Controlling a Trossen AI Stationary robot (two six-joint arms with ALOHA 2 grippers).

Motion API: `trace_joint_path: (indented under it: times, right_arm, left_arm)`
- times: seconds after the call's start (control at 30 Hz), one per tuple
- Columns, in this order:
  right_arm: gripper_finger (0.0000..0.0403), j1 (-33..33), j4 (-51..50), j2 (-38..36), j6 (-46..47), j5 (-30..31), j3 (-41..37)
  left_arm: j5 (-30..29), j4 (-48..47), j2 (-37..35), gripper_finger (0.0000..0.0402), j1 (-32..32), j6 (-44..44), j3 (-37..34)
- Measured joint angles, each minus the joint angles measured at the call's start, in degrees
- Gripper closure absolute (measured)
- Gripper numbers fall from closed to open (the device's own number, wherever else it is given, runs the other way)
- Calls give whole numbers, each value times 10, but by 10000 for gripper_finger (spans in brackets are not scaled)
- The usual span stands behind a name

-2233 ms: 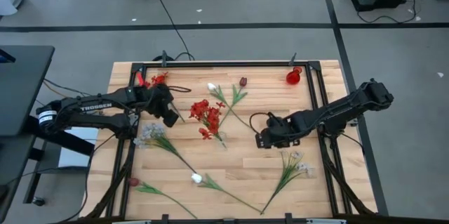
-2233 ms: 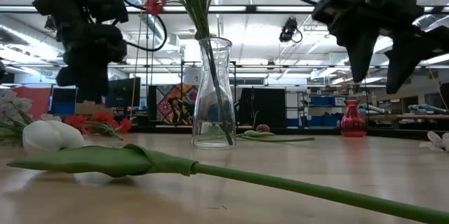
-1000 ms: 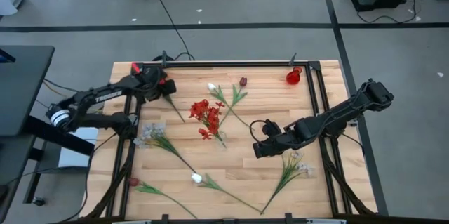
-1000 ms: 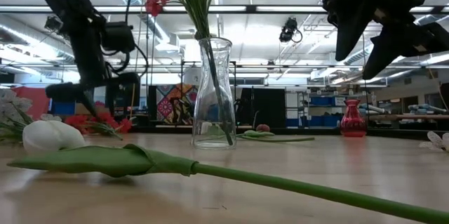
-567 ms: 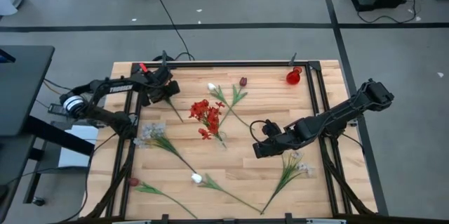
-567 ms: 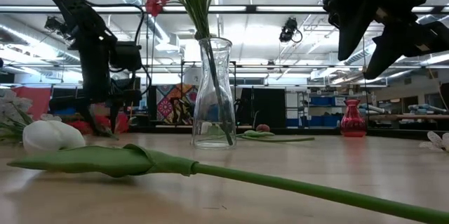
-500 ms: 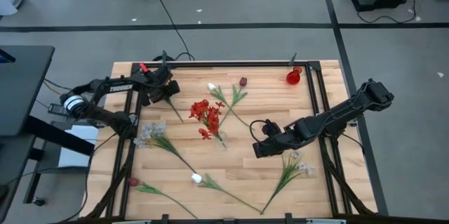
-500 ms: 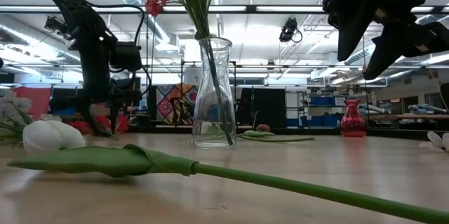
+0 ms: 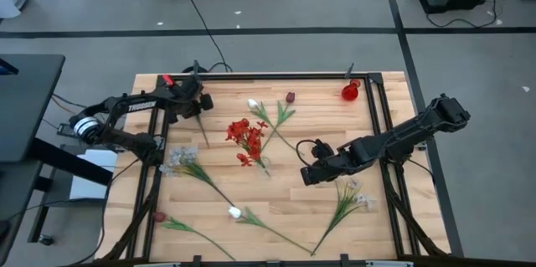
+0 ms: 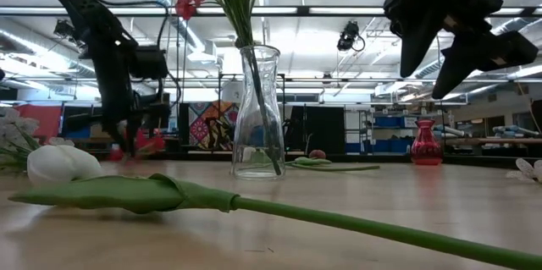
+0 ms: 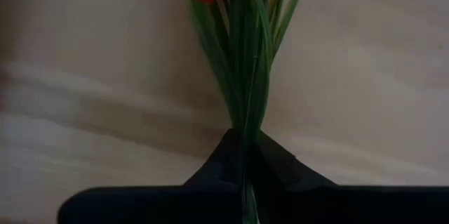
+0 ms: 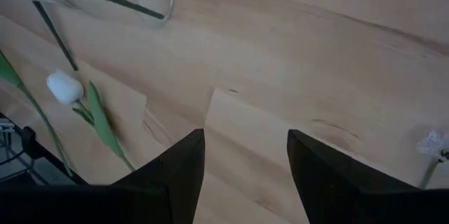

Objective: Sort flowers into vase by color
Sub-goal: Put the red flowers into the transparent vase

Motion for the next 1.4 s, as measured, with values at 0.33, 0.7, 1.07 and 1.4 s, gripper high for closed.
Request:
trace_joint_path:
  times: [0.33, 0.7, 1.07, 1.4]
  right_arm:
    - [192, -19, 15, 0, -37, 19, 0]
    - [192, -97, 60, -19, -166, -22, 0]
    - [192, -171, 119, -113, -309, 67, 0]
    - [192, -229, 243, -177, -528, 93, 0]
  left_arm:
    - [106, 104, -101, 391, -3, 72, 1]
    - [182, 413, -146, 393, -57, 133, 10]
    - [191, 377, -70, 393, -117, 288, 230]
    - [259, 310, 45, 388, -188, 347, 435]
